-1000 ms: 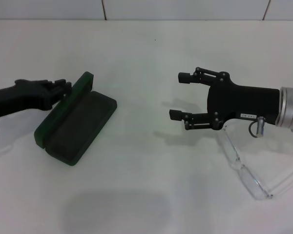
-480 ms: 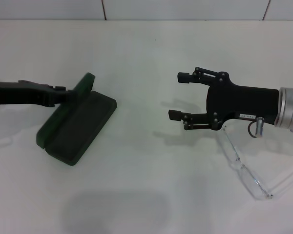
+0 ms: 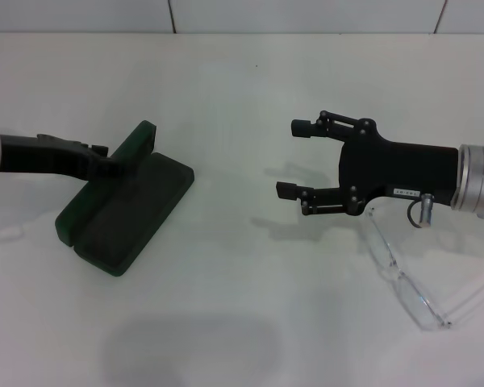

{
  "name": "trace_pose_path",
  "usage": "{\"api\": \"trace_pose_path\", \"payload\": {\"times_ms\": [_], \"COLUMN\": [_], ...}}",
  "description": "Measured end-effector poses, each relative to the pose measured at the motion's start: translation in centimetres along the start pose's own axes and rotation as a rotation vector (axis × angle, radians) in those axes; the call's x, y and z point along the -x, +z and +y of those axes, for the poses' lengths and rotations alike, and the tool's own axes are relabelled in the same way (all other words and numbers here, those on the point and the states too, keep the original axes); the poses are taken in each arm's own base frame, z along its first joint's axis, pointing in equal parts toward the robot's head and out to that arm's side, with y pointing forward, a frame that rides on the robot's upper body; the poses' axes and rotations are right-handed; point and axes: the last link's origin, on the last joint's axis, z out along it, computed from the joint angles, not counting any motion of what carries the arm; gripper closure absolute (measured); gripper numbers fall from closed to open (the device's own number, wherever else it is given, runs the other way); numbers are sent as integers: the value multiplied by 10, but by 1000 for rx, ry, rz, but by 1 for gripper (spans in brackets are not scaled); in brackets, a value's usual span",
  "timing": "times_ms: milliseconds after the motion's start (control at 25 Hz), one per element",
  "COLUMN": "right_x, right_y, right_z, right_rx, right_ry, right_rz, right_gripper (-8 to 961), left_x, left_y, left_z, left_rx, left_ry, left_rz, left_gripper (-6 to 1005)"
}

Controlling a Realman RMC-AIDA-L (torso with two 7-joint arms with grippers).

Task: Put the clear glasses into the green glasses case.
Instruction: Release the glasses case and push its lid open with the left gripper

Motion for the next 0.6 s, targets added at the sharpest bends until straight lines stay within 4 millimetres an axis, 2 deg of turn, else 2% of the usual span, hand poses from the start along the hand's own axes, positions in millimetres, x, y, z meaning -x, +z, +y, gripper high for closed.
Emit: {"api": "trace_pose_path", "payload": {"times_ms": [320,600], "right_x": [1,0], "right_y": [0,1], "right_z": [-1,0], "right_rx": [1,1], "right_ry": [-3,-1], "right_rz": [-1,0], "right_gripper": [84,84], "left_x": [9,8], "left_y": [1,4], "left_z": [-3,1], "left_rx": [-35,-33], "left_ry": [17,40], "left_rz": [-65,-89], "left_gripper": [367,383]}}
